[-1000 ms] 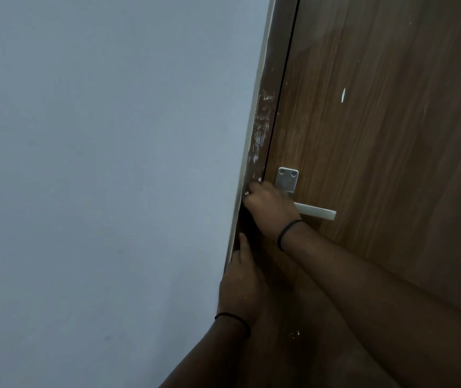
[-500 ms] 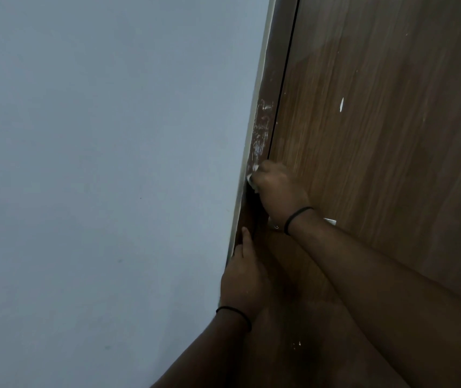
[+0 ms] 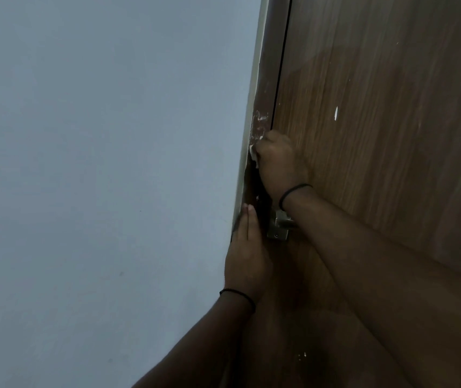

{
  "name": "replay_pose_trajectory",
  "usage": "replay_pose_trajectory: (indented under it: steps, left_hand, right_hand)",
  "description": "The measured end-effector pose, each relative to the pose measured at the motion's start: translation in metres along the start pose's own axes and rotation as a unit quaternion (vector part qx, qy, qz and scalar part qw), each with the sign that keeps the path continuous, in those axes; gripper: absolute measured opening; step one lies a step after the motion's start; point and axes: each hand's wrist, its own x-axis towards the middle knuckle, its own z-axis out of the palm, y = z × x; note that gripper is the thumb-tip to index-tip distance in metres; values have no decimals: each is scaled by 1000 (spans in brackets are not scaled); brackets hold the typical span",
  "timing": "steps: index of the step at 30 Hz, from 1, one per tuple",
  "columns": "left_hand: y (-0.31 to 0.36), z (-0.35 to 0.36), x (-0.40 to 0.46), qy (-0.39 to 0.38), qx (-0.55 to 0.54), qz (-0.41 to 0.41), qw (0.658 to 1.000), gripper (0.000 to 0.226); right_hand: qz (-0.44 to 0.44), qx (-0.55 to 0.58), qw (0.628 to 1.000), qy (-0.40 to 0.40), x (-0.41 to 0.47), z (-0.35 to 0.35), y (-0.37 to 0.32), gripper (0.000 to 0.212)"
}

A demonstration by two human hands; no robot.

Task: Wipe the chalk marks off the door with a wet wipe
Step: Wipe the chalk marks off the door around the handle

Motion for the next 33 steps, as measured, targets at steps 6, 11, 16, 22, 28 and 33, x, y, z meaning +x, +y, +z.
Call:
replay_pose_trajectory:
  steps: [6,11,16,22,28,33]
  left_hand:
    - [3,-3,7,2,-26,6,1000,70]
    - [2,-1,14,3,-21,17,1000,76]
    - [6,4,25,13,-26,7,1000,75]
    - [10,-4,39,0,-23,35,999,77]
    - [9,-8,37,-2,-21,44,999,74]
    - [7,-6,25,-26,-26,35,999,74]
  right_hand:
    - [-50,16,997,-57,-34,6,1,18]
    - [6,31,999,19,13,-5,7,23]
    - [-9,50,999,17,10,-6,-2,21]
    - [38,58,997,37,30,-18,14,19]
    - [30,87,994,64,39,-14,-4,24]
    - [11,75,996,43,23,-31,12,16]
